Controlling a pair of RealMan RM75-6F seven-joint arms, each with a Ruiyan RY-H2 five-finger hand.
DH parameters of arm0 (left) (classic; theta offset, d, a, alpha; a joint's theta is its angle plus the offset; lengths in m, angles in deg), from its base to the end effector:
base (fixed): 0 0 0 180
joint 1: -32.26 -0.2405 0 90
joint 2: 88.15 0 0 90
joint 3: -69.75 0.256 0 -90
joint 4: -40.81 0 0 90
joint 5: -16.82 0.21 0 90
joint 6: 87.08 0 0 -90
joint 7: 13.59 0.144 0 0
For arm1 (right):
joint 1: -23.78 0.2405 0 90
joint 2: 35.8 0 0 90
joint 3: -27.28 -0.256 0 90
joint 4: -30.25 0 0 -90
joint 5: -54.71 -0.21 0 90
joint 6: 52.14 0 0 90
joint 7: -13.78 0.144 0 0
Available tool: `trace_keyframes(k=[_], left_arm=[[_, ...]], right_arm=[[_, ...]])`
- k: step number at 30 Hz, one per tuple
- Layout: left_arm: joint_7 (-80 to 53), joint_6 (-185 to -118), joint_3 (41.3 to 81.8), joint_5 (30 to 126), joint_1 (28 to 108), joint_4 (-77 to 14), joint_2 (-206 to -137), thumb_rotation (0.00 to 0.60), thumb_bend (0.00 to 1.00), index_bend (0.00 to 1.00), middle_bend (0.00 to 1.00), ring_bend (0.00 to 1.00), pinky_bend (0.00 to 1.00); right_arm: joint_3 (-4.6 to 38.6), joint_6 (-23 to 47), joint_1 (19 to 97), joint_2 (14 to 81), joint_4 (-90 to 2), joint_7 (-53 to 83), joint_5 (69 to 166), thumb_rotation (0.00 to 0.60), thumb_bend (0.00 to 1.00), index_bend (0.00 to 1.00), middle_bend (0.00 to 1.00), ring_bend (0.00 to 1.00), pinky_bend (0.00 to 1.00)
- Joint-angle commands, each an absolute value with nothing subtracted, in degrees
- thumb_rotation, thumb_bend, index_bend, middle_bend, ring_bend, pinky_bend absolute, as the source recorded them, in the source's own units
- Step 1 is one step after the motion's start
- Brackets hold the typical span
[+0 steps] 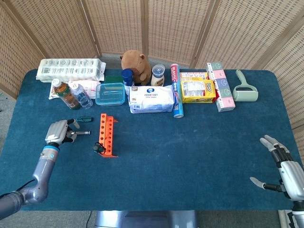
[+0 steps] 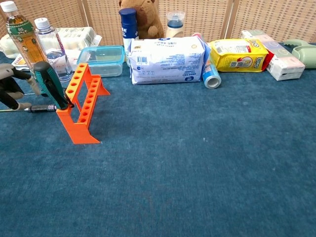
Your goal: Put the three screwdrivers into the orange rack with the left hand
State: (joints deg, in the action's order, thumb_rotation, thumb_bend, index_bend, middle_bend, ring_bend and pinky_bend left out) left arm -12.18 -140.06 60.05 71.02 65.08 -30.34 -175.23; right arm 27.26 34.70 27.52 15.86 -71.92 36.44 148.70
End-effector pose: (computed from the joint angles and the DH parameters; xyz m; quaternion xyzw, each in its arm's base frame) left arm -0.2855 0.3455 0.0223 -0.5810 -0.5459 -0.3329 0.5037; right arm -0.2779 -0.1620 0.1993 0.5607 -0.4749 0.4896 0.4694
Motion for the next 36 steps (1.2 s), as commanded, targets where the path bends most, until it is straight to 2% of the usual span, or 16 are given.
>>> trace_keyframes(k=[1,20,27,31,36], left_arm=[[-10.85,-139.22,59.6,69.96,65.6,-29.79,-176.2,0.6,0.35,0.46,0.97,1.0,1.0],[-5.37,-138.23,57.89,66.21,66.93,-27.21,-180.77,0.6,0.36,0.46,0.97,1.0,1.0],[-3.33,-138.15,57.67,64.68,67.08,-26.73,-181.93,0.6,0.39,0.48,0.97,1.0,1.0],[-2.23,-138.43,57.49,63.86,67.09,-26.69,-182.46,0.6,0.43,0.55,0.97,1.0,1.0],[-1.86,-139.0,56.78,63.41,67.0,-27.91,-182.13,0.6,0.47,0.6,0.97,1.0,1.0]], right_arm=[[27.3,34.68,27.54,15.8,-71.87,36.59,148.73,0.6,0.02,0.07,0.03,0.0,0.0],[27.2,34.62,27.65,15.45,-71.37,38.26,148.43,0.6,0.02,0.07,0.03,0.0,0.0],[27.26,34.76,27.62,15.37,-71.3,38.6,148.64,0.6,0.02,0.07,0.03,0.0,0.0],[27.29,34.79,27.63,15.37,-71.26,38.69,148.74,0.6,0.02,0.07,0.03,0.0,0.0],[27.36,34.72,27.68,15.36,-71.29,38.81,148.88,0.6,0.02,0.07,0.03,0.0,0.0]])
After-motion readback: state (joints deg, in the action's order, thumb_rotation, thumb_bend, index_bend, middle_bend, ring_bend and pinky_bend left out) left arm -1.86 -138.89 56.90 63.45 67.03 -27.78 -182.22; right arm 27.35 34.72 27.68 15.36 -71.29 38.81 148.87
